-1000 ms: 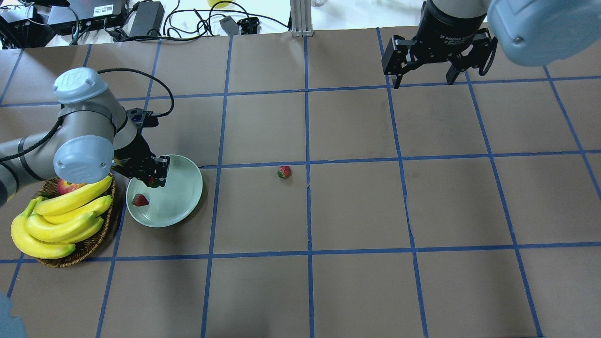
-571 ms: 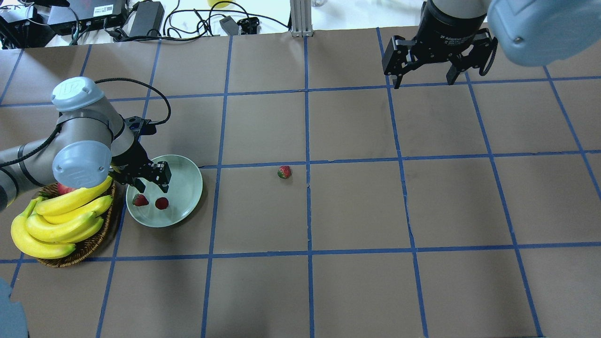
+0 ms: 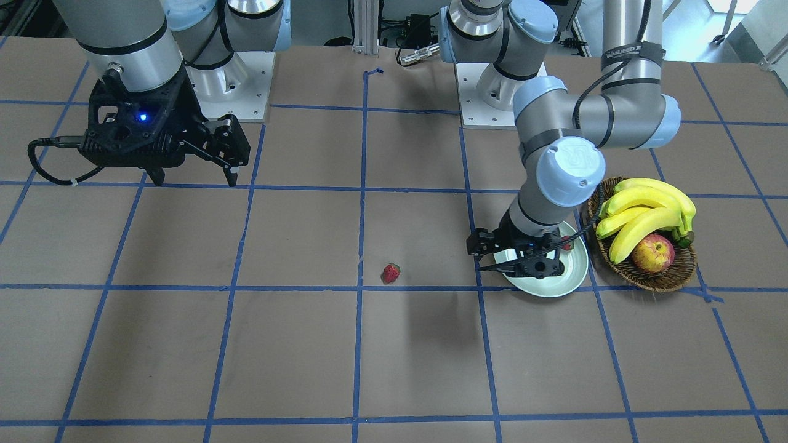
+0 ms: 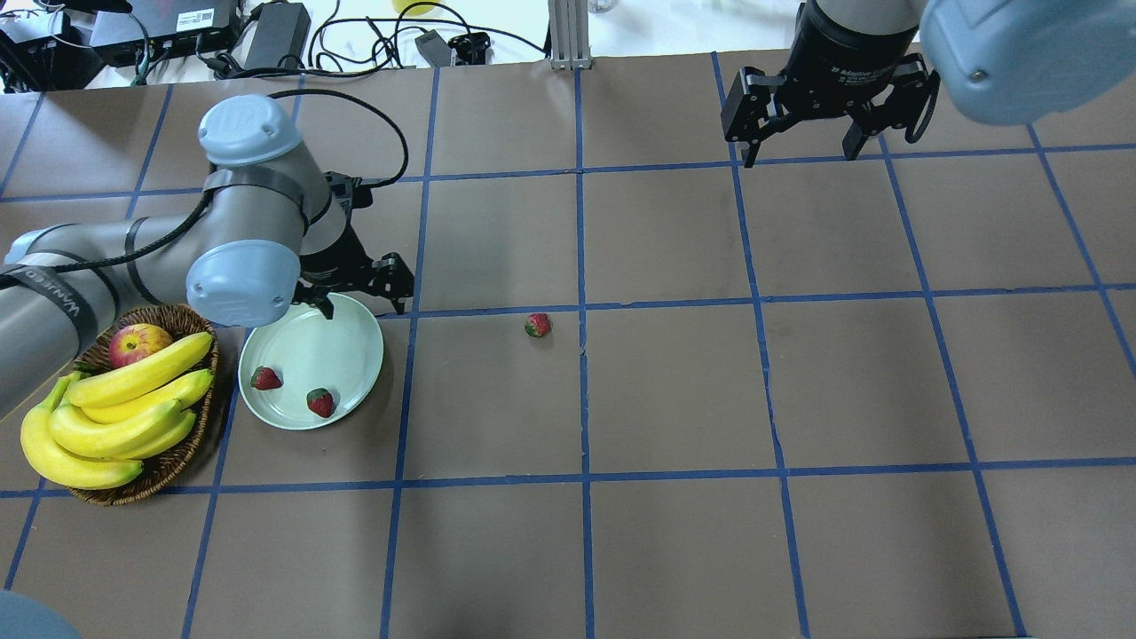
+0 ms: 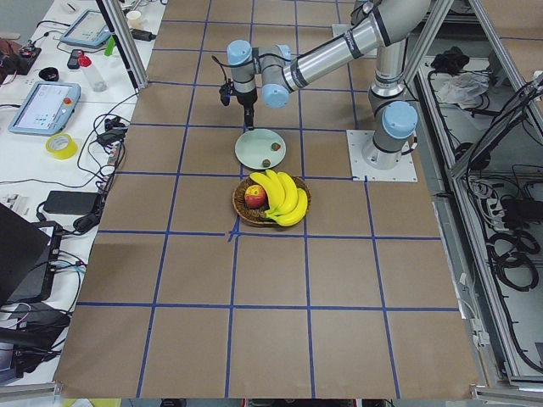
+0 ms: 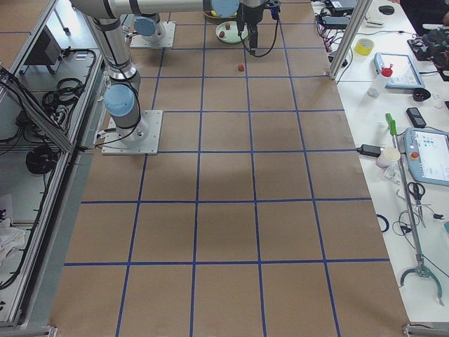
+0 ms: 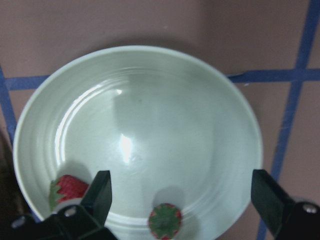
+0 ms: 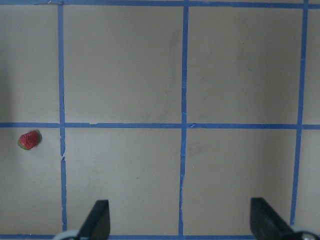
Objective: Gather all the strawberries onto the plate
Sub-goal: 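Move the left gripper back to the last strawberry and grasp it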
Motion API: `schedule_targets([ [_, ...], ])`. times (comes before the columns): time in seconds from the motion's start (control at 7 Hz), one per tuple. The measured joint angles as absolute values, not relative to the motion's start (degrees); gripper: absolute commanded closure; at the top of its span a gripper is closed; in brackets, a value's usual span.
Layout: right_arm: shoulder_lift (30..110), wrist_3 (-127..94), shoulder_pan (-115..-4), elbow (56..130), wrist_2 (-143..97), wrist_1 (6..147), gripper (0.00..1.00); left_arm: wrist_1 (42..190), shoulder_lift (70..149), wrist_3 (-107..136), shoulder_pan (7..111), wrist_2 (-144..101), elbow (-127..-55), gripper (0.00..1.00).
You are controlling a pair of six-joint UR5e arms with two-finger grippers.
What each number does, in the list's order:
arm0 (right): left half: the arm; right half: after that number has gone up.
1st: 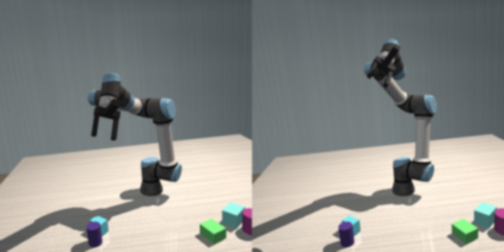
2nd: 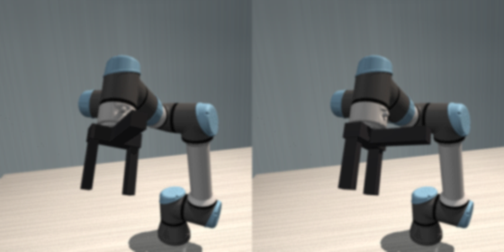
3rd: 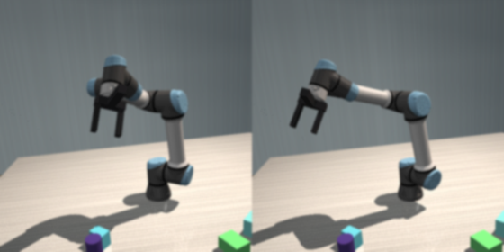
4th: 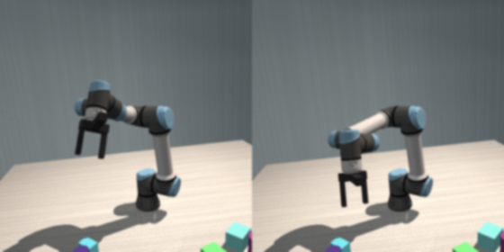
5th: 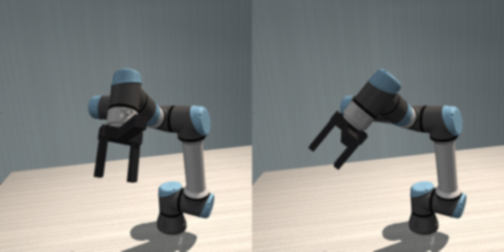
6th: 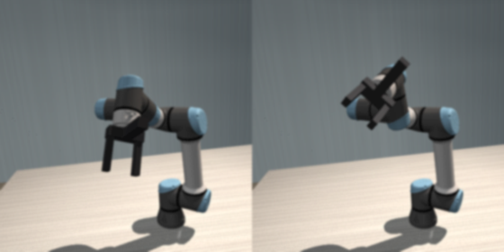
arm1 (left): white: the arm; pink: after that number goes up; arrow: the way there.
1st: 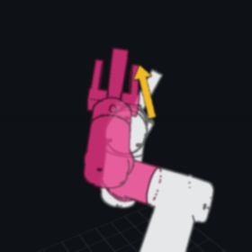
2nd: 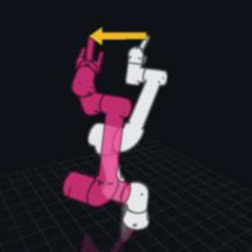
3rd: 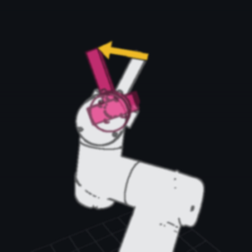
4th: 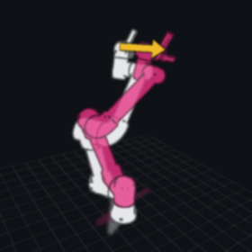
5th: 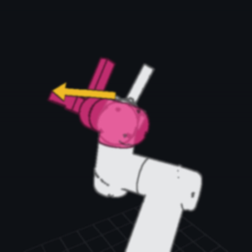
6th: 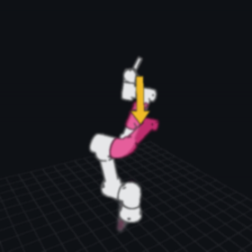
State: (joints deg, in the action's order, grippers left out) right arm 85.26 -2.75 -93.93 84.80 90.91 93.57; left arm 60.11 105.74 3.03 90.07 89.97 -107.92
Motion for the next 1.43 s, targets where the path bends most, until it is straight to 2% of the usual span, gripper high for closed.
schedule_targets([
  [0.43, 85.17, -2.81, -93.95, 84.74, 91.0, 93.66, 0.0, 51.15, 110.04, 7.64, 98.1, 84.02, -106.91, 0.0],
  [0.57, 85.17, -2.81, -93.96, 84.73, 91.06, 93.68, 0.0, 48.03, 112.2, 8.21, 100.53, 83.09, -106.83, 0.02],
  [0.71, 85.16, -2.81, -93.94, 84.7, 91.08, 93.69, 0.0, 45.76, 114.11, 8.88, 102.28, 82.79, -106.71, 0.07],
  [0.86, 85.16, -2.81, -93.93, 84.67, 91.14, 93.67, 0.0, 43.96, 115.6, 9.78, 103.15, 82.65, -106.58, 0.25],
  [1.0, 85.14, -2.81, -93.92, 84.66, 91.19, 93.63, 0.0, 42.92, 116.7, 10.93, 103.87, 82.66, -106.49, 0.52],
  [1.14, 85.11, -2.81, -93.89, 84.66, 91.24, 93.61, 0.0, 42.49, 117.43, 11.56, 104.65, 82.82, -106.41, 0.56],
  [1.43, 85.08, -2.81, -93.87, 84.72, 91.31, 93.6, 0.0, 42.4, 117.85, 12.22, 105.69, 83.0, -106.26, 0.81],
])
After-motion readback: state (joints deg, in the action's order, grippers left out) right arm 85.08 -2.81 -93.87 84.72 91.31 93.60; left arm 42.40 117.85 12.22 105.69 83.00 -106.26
